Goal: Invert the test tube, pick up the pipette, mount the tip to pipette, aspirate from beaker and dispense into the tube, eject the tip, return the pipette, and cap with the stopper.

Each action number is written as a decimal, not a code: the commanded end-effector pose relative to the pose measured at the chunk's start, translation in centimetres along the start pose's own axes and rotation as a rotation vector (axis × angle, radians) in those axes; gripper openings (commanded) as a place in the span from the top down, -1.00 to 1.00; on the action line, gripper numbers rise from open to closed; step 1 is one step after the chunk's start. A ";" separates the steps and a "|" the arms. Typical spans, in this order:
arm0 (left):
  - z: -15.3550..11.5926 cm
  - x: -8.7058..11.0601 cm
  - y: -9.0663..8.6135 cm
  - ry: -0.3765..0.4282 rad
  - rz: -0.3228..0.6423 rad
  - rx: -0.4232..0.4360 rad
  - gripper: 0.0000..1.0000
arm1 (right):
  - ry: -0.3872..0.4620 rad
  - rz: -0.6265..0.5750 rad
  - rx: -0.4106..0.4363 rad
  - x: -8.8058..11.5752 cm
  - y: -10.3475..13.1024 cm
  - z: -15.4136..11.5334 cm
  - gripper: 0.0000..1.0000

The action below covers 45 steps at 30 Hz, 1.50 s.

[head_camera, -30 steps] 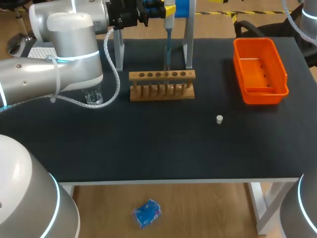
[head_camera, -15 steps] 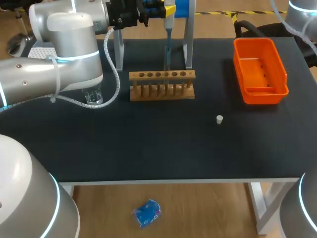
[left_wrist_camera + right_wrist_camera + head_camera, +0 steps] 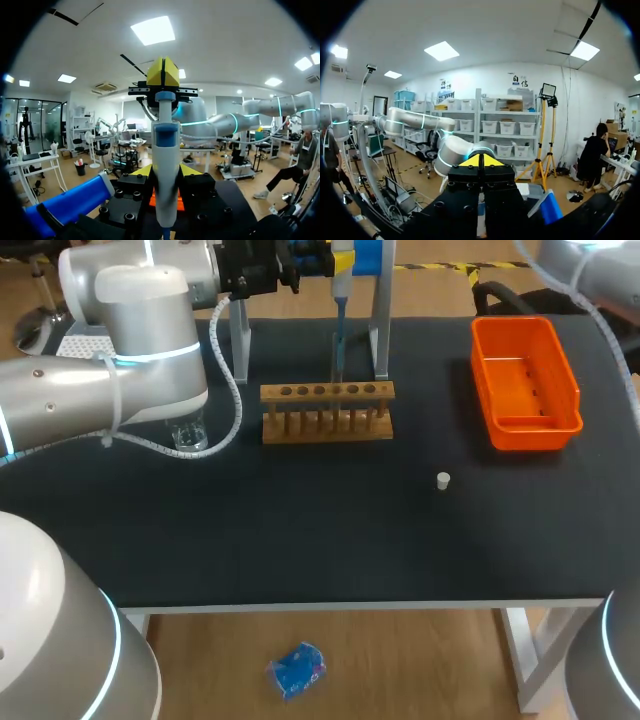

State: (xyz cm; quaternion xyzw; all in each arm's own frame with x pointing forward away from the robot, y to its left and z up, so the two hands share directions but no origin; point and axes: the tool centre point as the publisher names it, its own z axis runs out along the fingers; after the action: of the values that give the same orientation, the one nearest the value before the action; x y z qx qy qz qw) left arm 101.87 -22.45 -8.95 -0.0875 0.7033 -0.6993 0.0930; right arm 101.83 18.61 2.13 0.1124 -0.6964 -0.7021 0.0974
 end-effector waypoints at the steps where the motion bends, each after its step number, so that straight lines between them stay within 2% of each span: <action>1: 0.1 0.1 0.0 -0.004 0.001 0.001 1.00 | 0.044 0.010 0.001 -0.5 -0.1 0.6 1.00; 12: 0.1 0.1 0.0 -0.004 0.001 0.001 1.00 | 0.060 0.032 0.019 -0.4 -1.5 1.8 1.00; 31: 0.1 0.1 0.0 -0.004 0.001 0.001 1.00 | 0.077 0.051 -0.009 -0.6 -2.8 2.1 1.00; 45: 0.1 0.1 0.0 -0.004 0.001 0.001 1.00 | 0.077 0.062 0.003 -0.5 -3.2 2.0 1.00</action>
State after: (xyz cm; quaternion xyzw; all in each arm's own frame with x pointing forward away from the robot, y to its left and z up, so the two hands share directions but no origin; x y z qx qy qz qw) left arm 101.86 -22.43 -9.18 -0.0881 0.7039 -0.6987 0.0928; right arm 101.60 20.79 -0.81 0.1158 -0.6955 -0.6945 0.1435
